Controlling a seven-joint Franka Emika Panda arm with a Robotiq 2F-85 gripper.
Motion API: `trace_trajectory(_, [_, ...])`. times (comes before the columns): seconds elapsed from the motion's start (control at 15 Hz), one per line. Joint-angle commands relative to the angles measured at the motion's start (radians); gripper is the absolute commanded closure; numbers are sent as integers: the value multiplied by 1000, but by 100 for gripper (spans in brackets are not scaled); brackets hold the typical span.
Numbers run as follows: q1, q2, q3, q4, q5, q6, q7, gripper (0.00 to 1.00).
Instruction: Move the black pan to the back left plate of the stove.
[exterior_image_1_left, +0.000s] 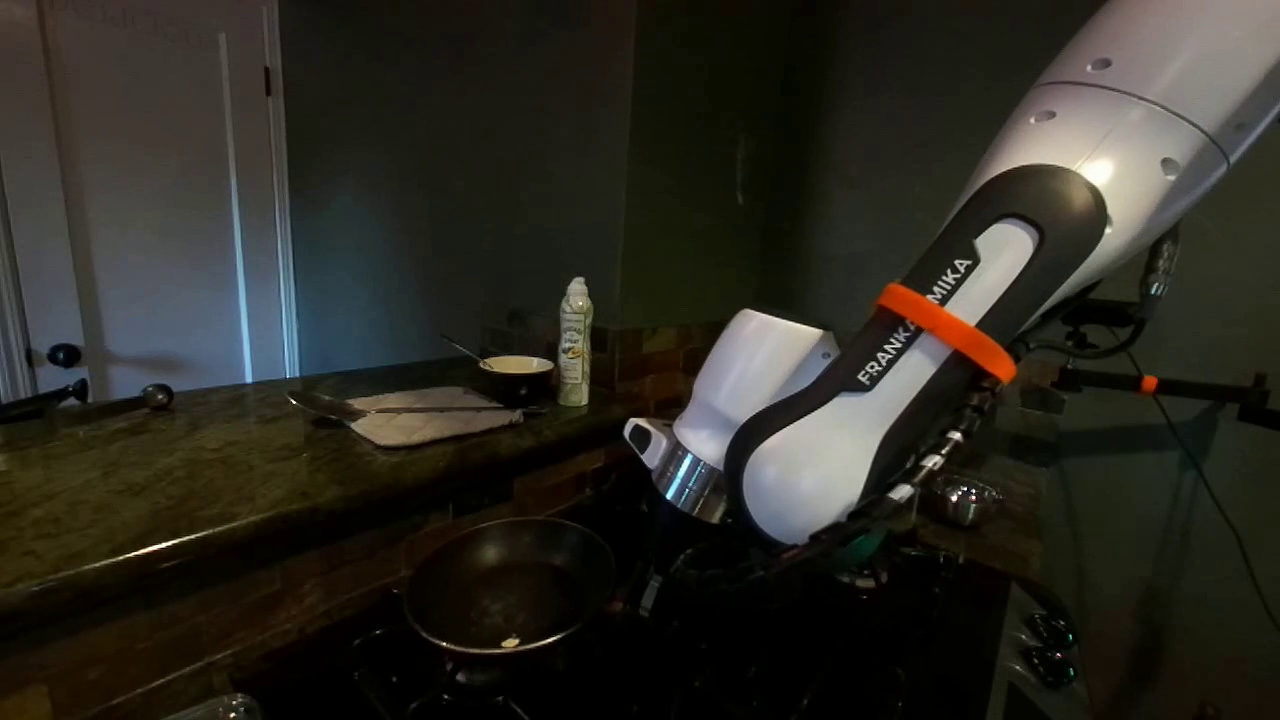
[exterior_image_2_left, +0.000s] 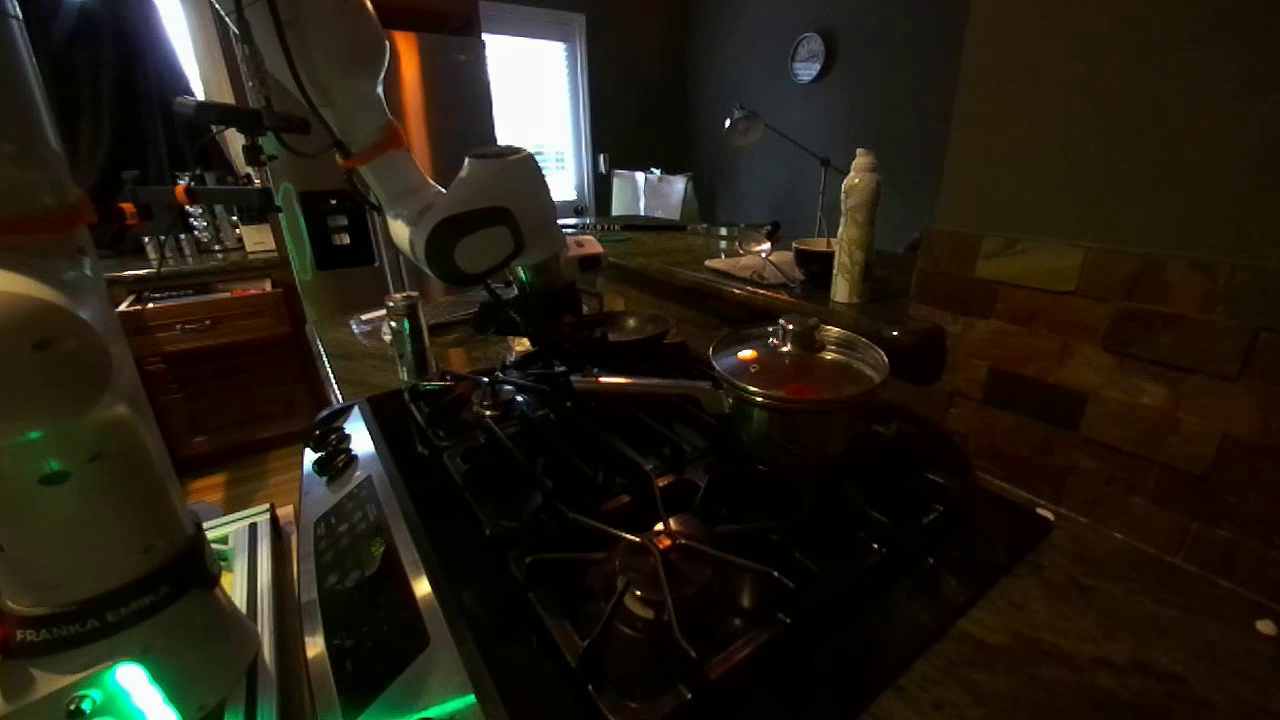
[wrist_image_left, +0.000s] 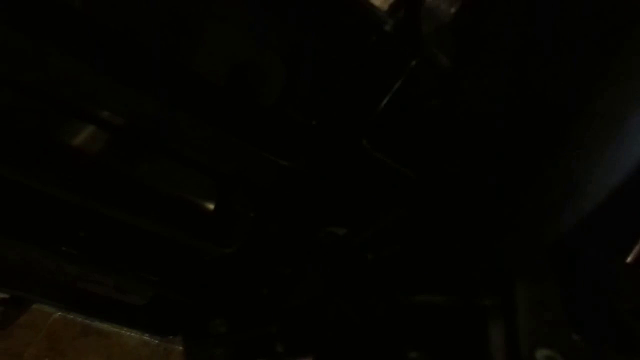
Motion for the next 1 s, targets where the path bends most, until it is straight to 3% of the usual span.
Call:
trace_trajectory(0.0, [-5, -8, -13, 7, -57, -43, 18, 98])
trace_trajectory(0.13, [-7, -9, -20, 7, -92, -55, 30, 75])
trace_trajectory(0.47, [-9, -10, -30, 10, -165, -78, 57, 40])
trace_trajectory(0.53, [-39, -10, -2, 13, -184, -84, 73, 33])
trace_trajectory(0.73, [-52, -25, -3, 16, -233, -110, 103, 10])
trace_trajectory(0.8, [-58, -44, -8, 10, -278, -127, 138, 3])
trace_trajectory(0.93, [-64, -77, -6, 3, -331, -155, 184, 0])
